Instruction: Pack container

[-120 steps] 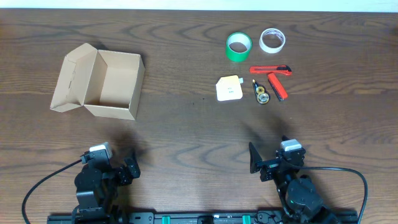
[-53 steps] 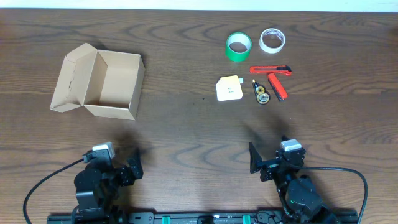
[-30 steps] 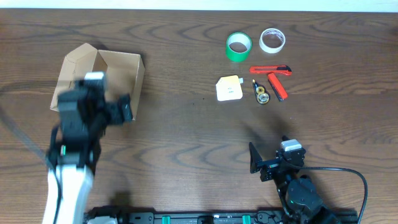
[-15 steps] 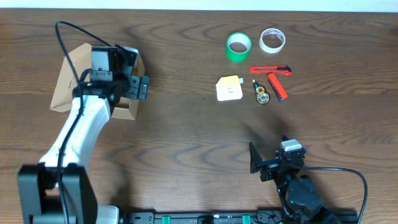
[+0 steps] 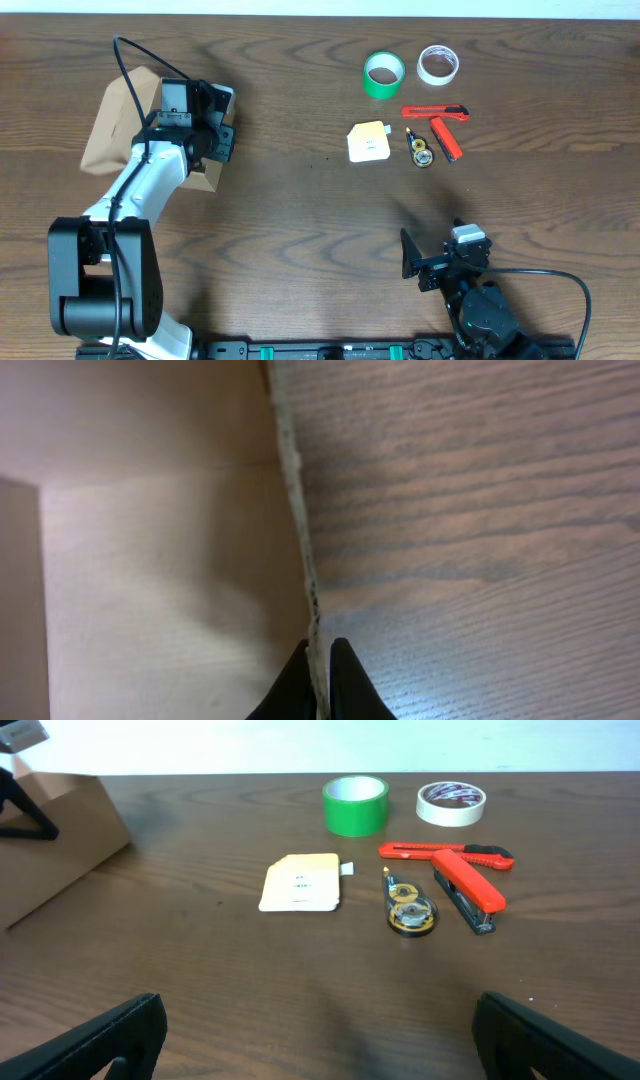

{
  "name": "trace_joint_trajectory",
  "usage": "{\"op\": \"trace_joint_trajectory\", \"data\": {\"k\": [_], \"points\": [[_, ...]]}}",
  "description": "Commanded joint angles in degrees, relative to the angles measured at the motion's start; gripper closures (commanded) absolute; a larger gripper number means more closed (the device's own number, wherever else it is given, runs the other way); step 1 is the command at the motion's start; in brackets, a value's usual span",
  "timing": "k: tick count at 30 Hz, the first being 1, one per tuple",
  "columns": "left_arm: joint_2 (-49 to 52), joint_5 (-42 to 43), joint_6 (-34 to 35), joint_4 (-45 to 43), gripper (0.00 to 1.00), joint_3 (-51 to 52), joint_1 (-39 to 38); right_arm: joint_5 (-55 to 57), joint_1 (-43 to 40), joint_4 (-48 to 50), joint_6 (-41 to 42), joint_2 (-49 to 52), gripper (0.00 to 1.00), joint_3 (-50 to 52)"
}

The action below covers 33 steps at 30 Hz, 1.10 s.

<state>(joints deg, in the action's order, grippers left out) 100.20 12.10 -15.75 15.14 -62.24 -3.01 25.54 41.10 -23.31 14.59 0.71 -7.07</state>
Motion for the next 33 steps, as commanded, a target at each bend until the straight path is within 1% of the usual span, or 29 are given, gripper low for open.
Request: {"op": "trace_joint_trajectory", "data": {"k": [1,4,6,10,13,15,18,22,23,26,30,33], "points": [[0.1,7.5,-5.5,-0.9,0.94,-0.8,0.0,0.6,0.5,-0.1,-0.5,-0.3,0.01,0.2],[0.1,22.5,-17.4,-0.3,0.95,-0.8,0.0,0.6,0.5,-0.1,-0.5,-0.3,0.01,0.2],[0.1,31.2,-22.1,0.1,0.94,-0.8,0.0,0.6,0.5,-0.1,-0.5,-0.3,0.01,0.2],[0.1,42.8,-28.0,0.9,0.94,-0.8,0.0,0.6,0.5,-0.1,-0.5,-0.3,0.01,0.2],[0.1,46.9,-33.3,3.0,0.94,-0.9,-0.2,0.6,0.5,-0.1,-0.5,-0.3,0.01,0.2],[0.1,46.3,-35.5,4.0,0.94,-0.8,-0.8,0.6,0.5,-0.1,-0.5,-0.3,0.01,0.2],[0.1,43.5,-36.0,4.1,0.95,-0.9,-2.7,0.6,0.5,-0.1,-0.5,-0.3,0.01,0.2],[0.1,31.3,-37.1,4.1,0.94,-0.9,-7.3,0.6,0.5,-0.1,-0.5,-0.3,0.01,0.2],[0.1,27.0,-38.2,4.1,0.95,-0.9,-8.9,0.6,0.5,-0.1,-0.5,-0.3,0.01,0.2],[0.1,20.0,-41.9,4.1,0.95,-0.9,-12.4,0.6,0.5,-0.1,-0.5,-0.3,0.01,0.2],[0.1,15.0,-44.7,4.2,0.95,-0.9,-14.3,0.6,0.5,-0.1,-0.5,-0.3,0.01,0.2],[0.1,14.9,-46.3,4.6,0.95,-0.9,-14.0,0.6,0.5,-0.1,-0.5,-0.3,0.01,0.2]]}}
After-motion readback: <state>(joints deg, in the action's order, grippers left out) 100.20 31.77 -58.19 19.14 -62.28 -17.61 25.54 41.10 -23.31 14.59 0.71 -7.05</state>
